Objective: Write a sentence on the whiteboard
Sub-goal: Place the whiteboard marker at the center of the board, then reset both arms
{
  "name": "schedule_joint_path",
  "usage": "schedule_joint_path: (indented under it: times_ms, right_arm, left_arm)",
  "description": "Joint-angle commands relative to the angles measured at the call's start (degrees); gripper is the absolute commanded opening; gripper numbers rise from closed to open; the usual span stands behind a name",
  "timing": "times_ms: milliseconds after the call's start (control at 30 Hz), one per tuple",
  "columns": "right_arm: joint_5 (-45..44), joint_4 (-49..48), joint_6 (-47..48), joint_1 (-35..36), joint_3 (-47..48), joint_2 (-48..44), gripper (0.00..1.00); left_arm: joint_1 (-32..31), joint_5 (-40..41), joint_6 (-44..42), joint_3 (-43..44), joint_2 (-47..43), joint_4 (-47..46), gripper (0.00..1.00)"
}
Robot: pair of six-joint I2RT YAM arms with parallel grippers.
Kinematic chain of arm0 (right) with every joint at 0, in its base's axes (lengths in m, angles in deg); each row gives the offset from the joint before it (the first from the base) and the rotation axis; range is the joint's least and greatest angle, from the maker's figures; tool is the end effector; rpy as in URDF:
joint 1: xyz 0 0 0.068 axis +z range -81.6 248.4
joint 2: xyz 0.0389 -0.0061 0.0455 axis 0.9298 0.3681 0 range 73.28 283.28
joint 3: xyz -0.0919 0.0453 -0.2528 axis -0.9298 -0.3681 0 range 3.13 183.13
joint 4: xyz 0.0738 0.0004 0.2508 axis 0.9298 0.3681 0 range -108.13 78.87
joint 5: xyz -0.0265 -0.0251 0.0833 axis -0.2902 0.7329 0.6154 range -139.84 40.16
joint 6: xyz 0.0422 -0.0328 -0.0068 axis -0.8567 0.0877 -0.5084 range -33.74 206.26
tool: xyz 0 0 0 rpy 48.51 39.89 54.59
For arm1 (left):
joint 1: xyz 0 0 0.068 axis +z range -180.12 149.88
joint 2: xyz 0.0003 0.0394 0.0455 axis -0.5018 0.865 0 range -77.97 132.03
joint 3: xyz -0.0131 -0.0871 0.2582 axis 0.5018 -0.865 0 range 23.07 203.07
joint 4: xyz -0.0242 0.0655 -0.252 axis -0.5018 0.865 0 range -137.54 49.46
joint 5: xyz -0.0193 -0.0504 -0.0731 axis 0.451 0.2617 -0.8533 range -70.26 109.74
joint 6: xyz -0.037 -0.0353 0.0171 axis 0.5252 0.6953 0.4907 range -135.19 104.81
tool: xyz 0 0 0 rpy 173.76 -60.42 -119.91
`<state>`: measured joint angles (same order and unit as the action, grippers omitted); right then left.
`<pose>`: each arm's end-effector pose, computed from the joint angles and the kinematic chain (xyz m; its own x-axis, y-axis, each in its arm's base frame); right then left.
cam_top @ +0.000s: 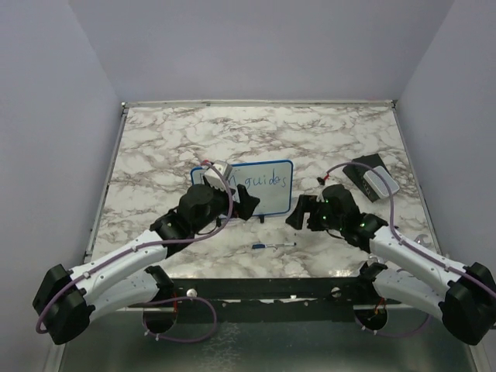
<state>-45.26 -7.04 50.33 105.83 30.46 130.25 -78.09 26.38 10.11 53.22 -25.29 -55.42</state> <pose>0.1585 0.1249 0.1944 -0.8032 0.1217 -0.5831 -0.2254 0.8440 0.4867 0.1471 -0.1569 0.2573 -0.4364 -0.1499 -0.8872 0.5269 0.7567 -0.3870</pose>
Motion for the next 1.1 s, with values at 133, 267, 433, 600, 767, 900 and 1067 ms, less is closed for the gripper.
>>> schedule_joint_path:
  times_ms: [133, 267, 433, 600, 767, 900, 1067]
  right_arm:
    - [-7.5, 6.0, 8.6, -13.8, 7.6, -5.3, 0.87]
    - [-6.0, 5.4, 12.8, -22.0, 12.7, -3.9, 0.86]
    - [-8.6, 3.9, 17.4, -25.1, 17.9, -5.0, 0.87]
    - [-12.8, -1.0, 20.4, -25.1, 18.2, -9.5, 0.88]
    - [-14.7, -5.3, 23.8, -25.1, 14.7, -14.4, 0.91]
    - [-16.2, -8.6, 24.1, -25.1, 11.3, -17.5, 0.91]
    - [-17.0, -8.3, 23.9, -25.2, 11.1, -18.2, 0.91]
  left_arm:
    - [10.2, -10.0, -5.7, 20.2, 6.0, 14.3, 0.97]
    - [18.1, -12.3, -8.4, 30.2, 9.7, 20.0, 0.98]
    - [30.6, -10.6, -10.1, 35.6, 11.1, 23.4, 0.99]
    - [40.9, -1.3, -9.9, 30.0, 7.6, 22.0, 0.99]
    - [41.1, 9.5, -11.0, 18.6, -0.3, 16.9, 0.99]
    - [41.1, 14.2, -10.9, 15.7, -4.6, 18.3, 0.99]
    - [41.0, 15.4, -11.6, 14.9, -6.8, 18.8, 0.99]
